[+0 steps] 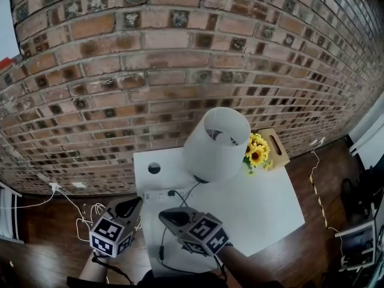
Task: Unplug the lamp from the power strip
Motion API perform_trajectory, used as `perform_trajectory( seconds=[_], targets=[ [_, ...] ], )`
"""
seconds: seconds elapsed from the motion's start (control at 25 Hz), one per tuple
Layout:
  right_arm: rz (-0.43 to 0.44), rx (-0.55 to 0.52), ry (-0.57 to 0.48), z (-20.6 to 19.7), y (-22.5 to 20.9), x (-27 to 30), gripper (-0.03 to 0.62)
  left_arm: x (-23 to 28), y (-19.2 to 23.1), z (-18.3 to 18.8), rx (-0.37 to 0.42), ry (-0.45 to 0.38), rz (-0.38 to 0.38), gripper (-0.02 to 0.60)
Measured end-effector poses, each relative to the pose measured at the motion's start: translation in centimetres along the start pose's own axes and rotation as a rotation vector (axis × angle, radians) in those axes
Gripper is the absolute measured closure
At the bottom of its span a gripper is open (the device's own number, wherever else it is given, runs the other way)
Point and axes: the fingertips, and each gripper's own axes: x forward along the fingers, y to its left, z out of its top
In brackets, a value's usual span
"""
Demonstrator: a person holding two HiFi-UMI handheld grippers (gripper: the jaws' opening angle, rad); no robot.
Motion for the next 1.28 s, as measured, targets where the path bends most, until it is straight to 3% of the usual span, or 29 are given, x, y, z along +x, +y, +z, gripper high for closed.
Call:
perform_trajectory(
  seconds=[0.44, 0.72, 0.76, 0.84, 1.0, 1.08, 1.28],
  targets=[
    [-0.137, 0.031, 0.105, -4.5, -6.4, 2.6, 0.579, 6.1, 0.7, -4.4, 0.027, 0.12, -0.014, 0.58],
    [-0.144, 0.086, 0.129, -6.3, -8.6, 3.7, 0.576, 9.3, -0.3, -6.9, 0.016, 0.214, -0.064, 0.58],
    [-0.14, 0.099, 0.129, -6.5, -8.7, 4.0, 0.566, 9.6, -0.3, -7.3, 0.017, 0.226, -0.068, 0.58],
    [-0.146, 0.112, 0.144, -7.0, -9.1, 4.3, 0.457, 10.1, -0.4, -7.7, 0.015, 0.243, -0.074, 0.58],
    [-0.215, 0.106, 0.176, -7.7, -10.3, 4.7, 0.443, 10.9, -0.7, -7.7, 0.004, 0.268, -0.086, 0.58],
    [-0.238, 0.113, 0.181, -7.6, -10.6, 4.8, 0.393, 11.3, -0.9, -7.7, 0.0, 0.28, -0.092, 0.58],
    [-0.328, 0.102, 0.223, -8.3, -11.9, 5.7, 0.356, 12.2, -1.0, -8.9, 0.016, 0.325, -0.105, 0.58]
  ],
)
